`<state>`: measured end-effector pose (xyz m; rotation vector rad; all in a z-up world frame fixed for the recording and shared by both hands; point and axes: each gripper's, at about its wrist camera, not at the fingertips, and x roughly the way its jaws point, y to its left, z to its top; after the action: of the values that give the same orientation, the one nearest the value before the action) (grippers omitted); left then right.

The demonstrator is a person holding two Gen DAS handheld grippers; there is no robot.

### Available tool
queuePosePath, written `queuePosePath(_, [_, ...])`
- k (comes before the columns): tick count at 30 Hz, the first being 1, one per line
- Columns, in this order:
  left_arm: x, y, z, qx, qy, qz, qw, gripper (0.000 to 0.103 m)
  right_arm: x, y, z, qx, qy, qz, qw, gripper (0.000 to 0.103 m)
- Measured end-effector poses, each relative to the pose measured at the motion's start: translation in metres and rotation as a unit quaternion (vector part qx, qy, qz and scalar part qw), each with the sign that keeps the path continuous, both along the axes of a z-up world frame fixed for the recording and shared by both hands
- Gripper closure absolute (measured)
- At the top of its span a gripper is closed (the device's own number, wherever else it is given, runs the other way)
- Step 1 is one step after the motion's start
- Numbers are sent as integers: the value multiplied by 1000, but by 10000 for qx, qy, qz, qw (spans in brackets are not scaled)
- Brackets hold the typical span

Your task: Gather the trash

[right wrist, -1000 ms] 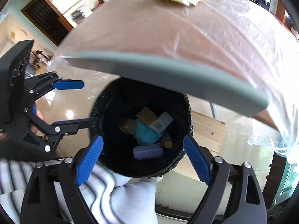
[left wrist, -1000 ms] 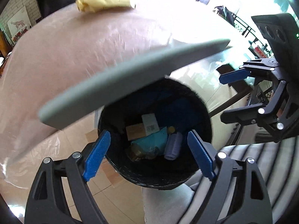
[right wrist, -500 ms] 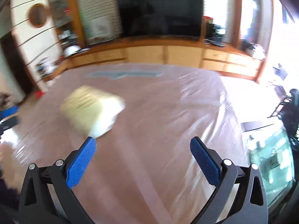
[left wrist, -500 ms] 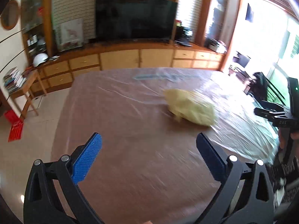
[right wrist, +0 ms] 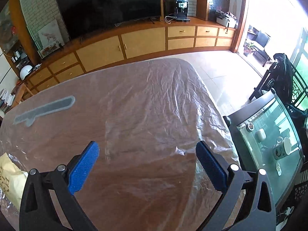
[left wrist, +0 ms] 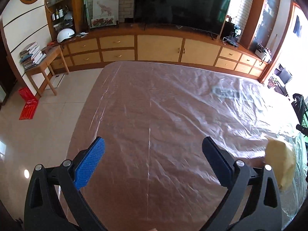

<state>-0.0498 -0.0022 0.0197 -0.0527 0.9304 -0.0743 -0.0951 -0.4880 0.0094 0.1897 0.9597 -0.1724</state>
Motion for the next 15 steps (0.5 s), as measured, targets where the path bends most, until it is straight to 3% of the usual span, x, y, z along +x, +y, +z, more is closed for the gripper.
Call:
queuePosePath(7, [19, 10, -16, 124, 97, 143, 9998, 2, 1, -2, -8, -380, -102, -70, 9992, 4])
queuePosePath(15, [30, 9, -16, 379, 152, 186, 9990, 1, 1, 0, -7, -381, -102, -116, 9992, 4])
